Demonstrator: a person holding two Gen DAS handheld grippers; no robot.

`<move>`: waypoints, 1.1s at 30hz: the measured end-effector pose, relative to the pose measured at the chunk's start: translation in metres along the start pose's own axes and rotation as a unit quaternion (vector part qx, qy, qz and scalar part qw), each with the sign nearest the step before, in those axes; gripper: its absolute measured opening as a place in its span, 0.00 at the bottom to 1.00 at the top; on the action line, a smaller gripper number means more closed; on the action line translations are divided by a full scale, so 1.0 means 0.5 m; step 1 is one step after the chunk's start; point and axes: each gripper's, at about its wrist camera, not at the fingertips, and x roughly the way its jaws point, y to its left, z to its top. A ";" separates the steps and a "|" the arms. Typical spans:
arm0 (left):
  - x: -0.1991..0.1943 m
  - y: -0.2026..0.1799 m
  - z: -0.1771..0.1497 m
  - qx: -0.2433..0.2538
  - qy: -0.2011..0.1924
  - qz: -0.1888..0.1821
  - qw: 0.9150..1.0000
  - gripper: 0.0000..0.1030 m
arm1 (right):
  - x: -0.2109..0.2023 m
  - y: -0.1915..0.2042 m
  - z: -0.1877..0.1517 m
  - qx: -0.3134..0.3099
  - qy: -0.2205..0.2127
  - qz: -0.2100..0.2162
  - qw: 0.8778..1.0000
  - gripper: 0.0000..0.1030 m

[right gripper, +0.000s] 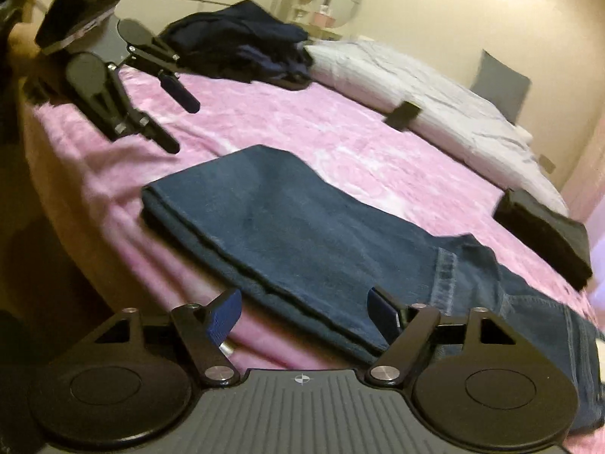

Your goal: Fold clothes

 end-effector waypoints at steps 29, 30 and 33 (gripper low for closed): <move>0.030 0.000 0.109 0.209 -0.089 -0.038 0.973 0.13 | 0.060 0.070 0.021 -0.135 -0.029 -0.036 0.990 0.74; 0.027 0.005 0.120 0.207 -0.090 -0.036 0.974 0.13 | 0.063 0.073 0.026 -0.137 -0.037 -0.046 0.989 0.74; 0.024 0.005 0.141 0.208 -0.088 -0.036 0.973 0.13 | 0.075 0.078 0.043 -0.142 -0.059 -0.076 0.985 0.74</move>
